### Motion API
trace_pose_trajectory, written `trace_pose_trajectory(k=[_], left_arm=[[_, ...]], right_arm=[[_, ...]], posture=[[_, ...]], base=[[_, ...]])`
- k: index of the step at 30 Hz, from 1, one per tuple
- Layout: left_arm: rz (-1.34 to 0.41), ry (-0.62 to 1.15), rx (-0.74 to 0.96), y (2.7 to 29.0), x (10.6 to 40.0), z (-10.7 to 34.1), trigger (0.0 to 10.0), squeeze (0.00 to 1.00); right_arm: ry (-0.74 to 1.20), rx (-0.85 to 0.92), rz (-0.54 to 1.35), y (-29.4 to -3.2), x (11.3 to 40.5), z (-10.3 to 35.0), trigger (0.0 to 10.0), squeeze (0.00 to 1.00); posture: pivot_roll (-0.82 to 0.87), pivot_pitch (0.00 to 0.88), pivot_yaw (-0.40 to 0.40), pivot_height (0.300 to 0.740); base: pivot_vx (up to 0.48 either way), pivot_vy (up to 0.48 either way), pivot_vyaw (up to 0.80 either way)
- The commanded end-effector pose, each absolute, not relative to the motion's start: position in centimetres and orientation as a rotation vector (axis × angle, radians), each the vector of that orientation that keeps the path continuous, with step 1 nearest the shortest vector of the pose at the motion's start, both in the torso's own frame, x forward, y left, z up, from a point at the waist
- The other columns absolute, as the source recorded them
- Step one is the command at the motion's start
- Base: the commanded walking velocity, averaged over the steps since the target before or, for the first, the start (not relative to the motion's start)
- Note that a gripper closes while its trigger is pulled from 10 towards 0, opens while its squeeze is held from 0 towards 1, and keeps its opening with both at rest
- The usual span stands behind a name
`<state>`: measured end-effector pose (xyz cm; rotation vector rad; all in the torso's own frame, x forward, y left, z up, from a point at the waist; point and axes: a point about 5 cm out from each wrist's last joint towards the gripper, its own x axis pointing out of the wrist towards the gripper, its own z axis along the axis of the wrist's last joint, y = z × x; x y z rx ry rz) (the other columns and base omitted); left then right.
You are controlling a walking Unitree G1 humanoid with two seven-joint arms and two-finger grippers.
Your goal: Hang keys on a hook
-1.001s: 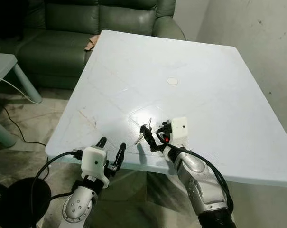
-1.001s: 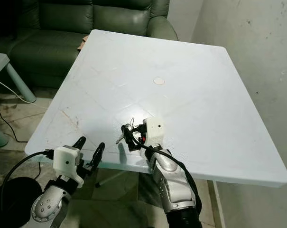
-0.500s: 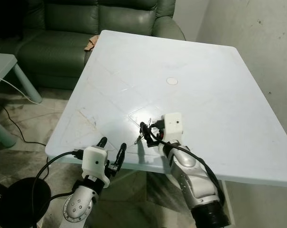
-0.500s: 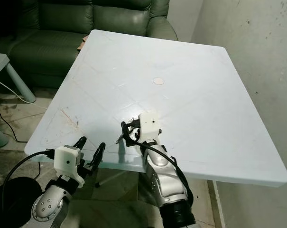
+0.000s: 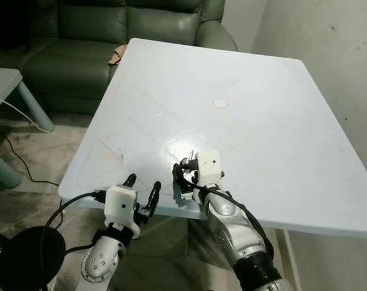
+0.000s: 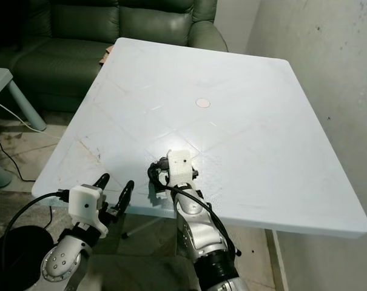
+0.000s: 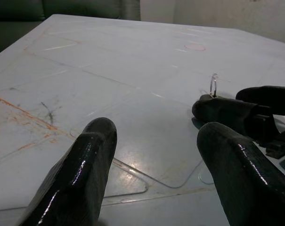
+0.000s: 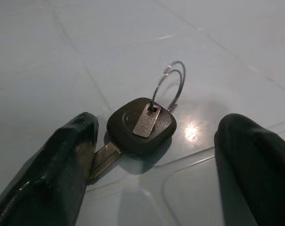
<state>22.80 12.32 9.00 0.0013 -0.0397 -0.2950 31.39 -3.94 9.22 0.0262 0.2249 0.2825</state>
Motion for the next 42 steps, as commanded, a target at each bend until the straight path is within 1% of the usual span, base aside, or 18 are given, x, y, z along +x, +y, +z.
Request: trace_pose_trajectory(k=[1, 6, 7, 8, 9, 10, 12, 13, 14, 15, 26, 31, 32, 36, 37, 38, 39, 42], left_arm=[[-0.298, -0.047, 0.012, 12.2, 22.8, 9.3, 10.0, 0.00], [-0.295, -0.047, 0.011, 12.1, 22.7, 9.3, 10.0, 0.00], [-0.295, -0.047, 0.010, 12.1, 22.7, 9.3, 10.0, 0.00], [-0.295, -0.047, 0.010, 12.1, 22.7, 9.3, 10.0, 0.00], [-0.295, -0.048, 0.009, 12.1, 22.7, 9.3, 10.0, 0.00], [-0.295, -0.048, 0.009, 12.1, 22.7, 9.3, 10.0, 0.00], [-0.295, -0.049, 0.008, 12.1, 22.7, 9.3, 10.0, 0.00], [-0.295, -0.049, 0.008, 12.0, 22.7, 9.3, 10.0, 0.00], [-0.294, -0.049, 0.007, 12.1, 22.7, 9.3, 10.0, 0.00], [-0.293, -0.049, 0.007, 12.1, 22.7, 9.3, 10.0, 0.00], [-0.289, -0.047, 0.007, 12.3, 22.7, 9.3, 10.0, 0.00], [-0.290, -0.047, 0.008, 12.3, 22.7, 9.3, 10.0, 0.00], [-0.293, -0.045, 0.012, 12.3, 22.6, 9.3, 10.0, 0.00], [-0.295, -0.043, 0.013, 12.4, 22.6, 9.3, 10.0, 0.00], [-0.295, -0.042, 0.014, 12.4, 22.6, 9.3, 10.0, 0.00], [-0.294, -0.042, 0.016, 12.4, 22.6, 9.3, 10.0, 0.00], [-0.294, -0.042, 0.015, 12.5, 22.6, 9.3, 10.0, 0.00], [-0.295, -0.042, 0.016, 12.5, 22.6, 9.3, 10.0, 0.00]], right_arm=[[0.227, 0.077, 0.296, -1.8, 31.6, 10.0, 10.0, 0.00], [0.209, 0.101, 0.288, -1.5, 31.9, 10.1, 10.0, 0.00], [0.198, 0.094, 0.285, -1.4, 32.0, 10.3, 4.8, 0.00], [0.198, 0.094, 0.285, -1.4, 32.0, 10.3, 4.8, 0.00], [0.195, 0.087, 0.277, -1.5, 32.1, 10.3, 2.4, 0.00], [0.195, 0.087, 0.277, -1.5, 32.1, 10.3, 2.4, 0.00], [0.192, 0.079, 0.264, -1.8, 32.2, 10.2, 0.0, 0.00], [0.192, 0.078, 0.265, -1.8, 32.2, 10.2, 0.0, 0.00], [0.194, 0.068, 0.268, -2.2, 32.2, 9.9, 0.5, 0.00], [0.193, 0.053, 0.265, -2.5, 32.2, 9.7, 0.0, 0.00], [0.184, -0.031, 0.238, -5.2, 32.0, 8.7, 0.0, 0.00], [0.184, -0.037, 0.232, -5.5, 32.0, 8.6, 0.0, 0.00], [0.183, -0.051, 0.225, -6.2, 31.9, 8.3, 0.0, 0.00], [0.193, -0.064, 0.221, -7.1, 31.8, 7.9, 0.0, 0.00], [0.201, -0.062, 0.209, -7.4, 31.9, 7.8, 3.8, 0.00], [0.207, -0.060, 0.201, -7.6, 31.9, 7.8, 3.8, 0.00], [0.233, -0.027, 0.203, -7.9, 32.0, 7.6, 10.0, 0.00], [0.229, 0.008, 0.235, -8.0, 32.0, 7.6, 10.0, 0.00]], posture=[[-0.01, 0.119, -0.073, 0.740], [-0.01, 0.119, -0.074, 0.740], [-0.01, 0.119, -0.074, 0.740], [-0.01, 0.119, -0.074, 0.740], [-0.01, 0.120, -0.075, 0.740], [-0.01, 0.120, -0.075, 0.740], [-0.01, 0.120, -0.075, 0.740], [-0.01, 0.121, -0.076, 0.740], [-0.01, 0.122, -0.076, 0.740], [-0.01, 0.123, -0.076, 0.740], [-0.02, 0.127, -0.072, 0.740], [-0.02, 0.127, -0.072, 0.740], [-0.02, 0.127, -0.066, 0.740], [-0.02, 0.129, -0.065, 0.740], [-0.02, 0.129, -0.065, 0.740], [-0.02, 0.129, -0.065, 0.740], [-0.02, 0.129, -0.065, 0.740], [-0.02, 0.127, -0.062, 0.740]], base=[[0.000, 0.000, 0.00], [0.000, 0.000, 0.00], [0.000, 0.000, 0.00], [0.000, 0.000, 0.00], [0.000, 0.000, 0.00], [0.000, 0.000, 0.00], [0.000, 0.000, 0.00], [0.000, 0.000, 0.00], [0.000, 0.000, 0.00], [0.000, 0.000, 0.00], [0.000, 0.000, 0.00], [0.000, 0.000, 0.00], [0.000, 0.000, 0.00], [0.000, 0.000, 0.00], [0.000, 0.000, 0.00], [0.000, 0.000, 0.00], [0.000, 0.000, 0.00], [0.000, 0.000, 0.00]])
